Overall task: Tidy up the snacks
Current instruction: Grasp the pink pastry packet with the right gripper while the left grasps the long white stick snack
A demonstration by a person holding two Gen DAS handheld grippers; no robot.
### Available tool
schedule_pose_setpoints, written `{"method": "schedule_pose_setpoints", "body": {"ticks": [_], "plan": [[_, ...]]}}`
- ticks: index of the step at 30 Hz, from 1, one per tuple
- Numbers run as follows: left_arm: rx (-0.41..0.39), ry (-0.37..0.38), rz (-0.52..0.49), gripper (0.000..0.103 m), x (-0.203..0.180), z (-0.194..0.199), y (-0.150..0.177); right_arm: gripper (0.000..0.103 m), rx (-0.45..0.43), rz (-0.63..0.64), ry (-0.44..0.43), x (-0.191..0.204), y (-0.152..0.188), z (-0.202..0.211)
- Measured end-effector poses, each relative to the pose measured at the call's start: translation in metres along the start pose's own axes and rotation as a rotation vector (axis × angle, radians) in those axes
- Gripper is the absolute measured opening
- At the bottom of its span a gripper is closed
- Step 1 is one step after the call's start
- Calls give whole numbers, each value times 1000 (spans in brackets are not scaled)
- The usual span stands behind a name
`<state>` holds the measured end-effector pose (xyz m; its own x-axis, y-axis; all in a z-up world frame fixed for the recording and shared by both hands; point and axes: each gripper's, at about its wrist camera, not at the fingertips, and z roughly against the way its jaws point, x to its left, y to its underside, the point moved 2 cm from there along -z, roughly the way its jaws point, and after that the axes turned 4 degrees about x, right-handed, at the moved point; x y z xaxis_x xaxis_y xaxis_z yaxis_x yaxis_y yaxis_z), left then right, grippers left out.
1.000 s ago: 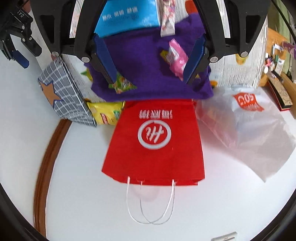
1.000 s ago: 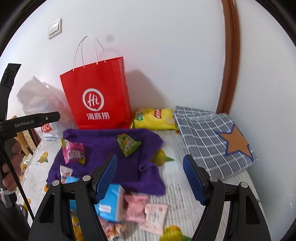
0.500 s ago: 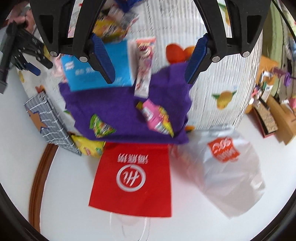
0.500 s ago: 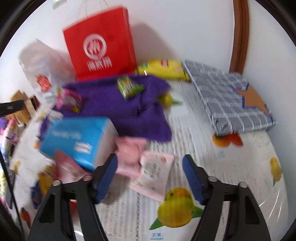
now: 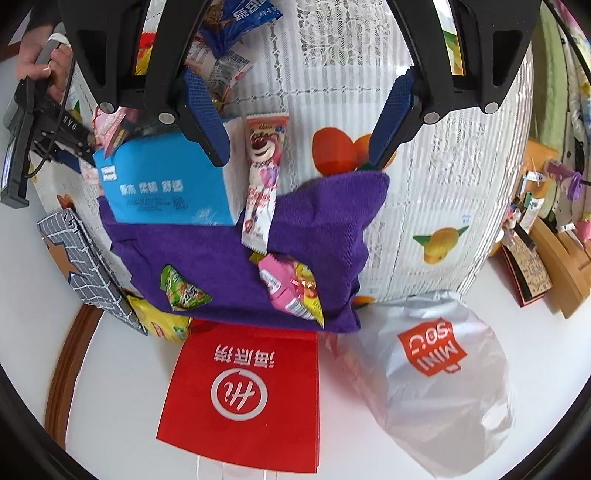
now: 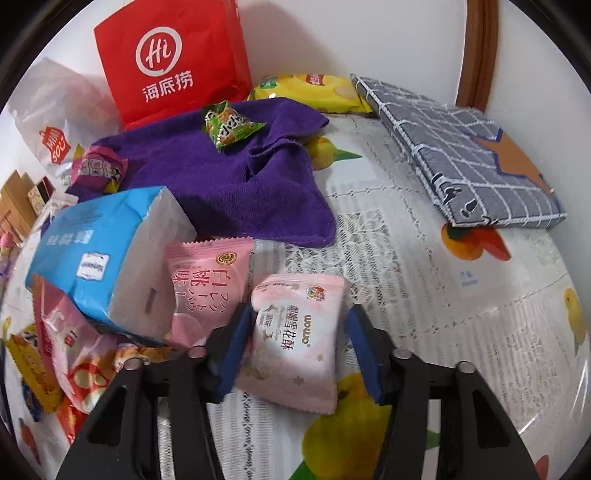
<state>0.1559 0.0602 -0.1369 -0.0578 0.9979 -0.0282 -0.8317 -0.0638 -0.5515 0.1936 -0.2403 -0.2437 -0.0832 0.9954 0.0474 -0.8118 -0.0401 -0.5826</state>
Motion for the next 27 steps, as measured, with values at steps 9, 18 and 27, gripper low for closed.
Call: {"method": "schedule_pose_setpoints", "body": {"ticks": [9, 18, 27], "plan": [[39, 22, 1, 76, -3, -35, 7, 43, -43, 14, 26, -8, 18, 9], [62, 86, -32, 59, -6, -68, -4, 43, -59, 3, 27, -9, 19, 9], [51, 161, -52, 23, -12, -80, -3, 44, -59, -7, 13, -12, 20, 9]]}}
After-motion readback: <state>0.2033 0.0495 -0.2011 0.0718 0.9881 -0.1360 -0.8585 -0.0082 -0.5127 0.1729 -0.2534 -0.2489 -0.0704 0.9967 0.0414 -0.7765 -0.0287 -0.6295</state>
